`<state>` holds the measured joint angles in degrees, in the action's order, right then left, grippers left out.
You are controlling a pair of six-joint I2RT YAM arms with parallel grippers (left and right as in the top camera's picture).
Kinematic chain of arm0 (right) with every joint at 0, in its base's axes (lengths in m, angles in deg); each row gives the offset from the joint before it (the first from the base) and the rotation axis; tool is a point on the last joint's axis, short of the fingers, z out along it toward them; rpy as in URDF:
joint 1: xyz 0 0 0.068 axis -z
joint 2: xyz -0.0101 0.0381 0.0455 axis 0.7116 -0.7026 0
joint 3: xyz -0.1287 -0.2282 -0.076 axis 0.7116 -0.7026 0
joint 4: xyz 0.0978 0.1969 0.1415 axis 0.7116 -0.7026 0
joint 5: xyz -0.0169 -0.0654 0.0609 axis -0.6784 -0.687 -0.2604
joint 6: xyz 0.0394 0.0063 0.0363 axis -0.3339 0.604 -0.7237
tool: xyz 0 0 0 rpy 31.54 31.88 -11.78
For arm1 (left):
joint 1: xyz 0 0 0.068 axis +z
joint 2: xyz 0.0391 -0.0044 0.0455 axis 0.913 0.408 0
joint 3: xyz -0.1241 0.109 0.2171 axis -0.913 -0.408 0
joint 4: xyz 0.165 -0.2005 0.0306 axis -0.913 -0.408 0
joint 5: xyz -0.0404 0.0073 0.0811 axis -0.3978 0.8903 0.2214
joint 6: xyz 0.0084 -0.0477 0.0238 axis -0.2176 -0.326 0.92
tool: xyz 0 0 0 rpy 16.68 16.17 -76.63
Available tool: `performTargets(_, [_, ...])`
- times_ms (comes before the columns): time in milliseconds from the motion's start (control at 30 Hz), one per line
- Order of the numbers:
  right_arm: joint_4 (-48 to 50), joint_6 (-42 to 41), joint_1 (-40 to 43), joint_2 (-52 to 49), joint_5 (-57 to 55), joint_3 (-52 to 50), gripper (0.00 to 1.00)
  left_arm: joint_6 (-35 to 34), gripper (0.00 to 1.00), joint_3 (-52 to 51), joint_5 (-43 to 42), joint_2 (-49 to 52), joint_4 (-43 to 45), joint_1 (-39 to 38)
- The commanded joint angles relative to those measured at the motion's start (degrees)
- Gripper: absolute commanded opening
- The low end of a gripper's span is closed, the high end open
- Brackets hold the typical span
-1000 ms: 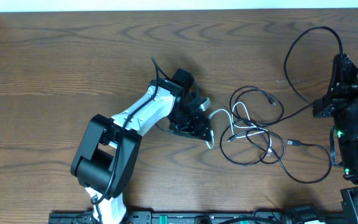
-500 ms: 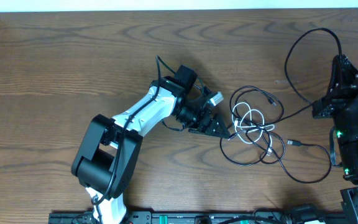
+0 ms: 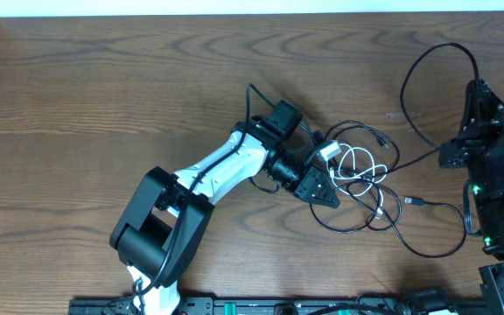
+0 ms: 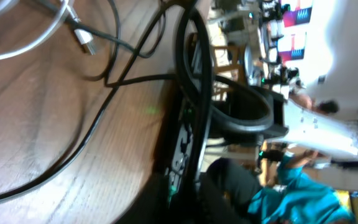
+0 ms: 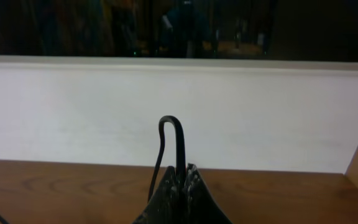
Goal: Untangle cables
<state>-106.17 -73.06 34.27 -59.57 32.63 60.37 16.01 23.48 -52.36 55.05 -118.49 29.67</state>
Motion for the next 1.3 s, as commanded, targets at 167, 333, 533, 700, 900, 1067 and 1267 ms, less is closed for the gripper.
performTargets(167, [-1.2, 1.4, 0.3, -2.8, -0.5, 0.8, 0.01, 0.7, 0.07, 0.9, -4.5, -0.8, -0.1, 0.2])
performTargets(333, [-0.9, 0.8, 0.3, -6.6, -0.5, 0.8, 0.01, 1.3, 0.07, 0.9, -6.0, -3.9, -0.1, -0.3])
performTargets(533, [4.2, 0.6, 0.3, -11.0, -1.5, 0.8, 0.01, 1.3, 0.08, 0.9, -4.3, -6.9, -1.4, -1.5])
performTargets(700, [12.8, 0.6, 0.3, -11.1, -12.5, 0.8, 0.01, 1.3, 0.08, 0.9, 8.5, -6.9, -7.4, -3.8])
performTargets(900, [17.8, 2.5, 0.3, -9.6, -31.7, 0.8, 0.01, -0.1, 0.07, 0.9, 32.0, -6.9, -15.9, -6.6])
performTargets(1067, [6.9, 2.4, 1.4, -9.7, -37.3, 0.8, 0.01, -12.1, 0.07, 0.9, 57.3, -6.9, -20.5, -4.2])
performTargets(1267, [-9.8, -7.6, 1.4, -11.5, -37.4, 0.8, 0.01, -19.2, 0.08, 0.9, 64.4, -6.9, -22.5, 3.4])
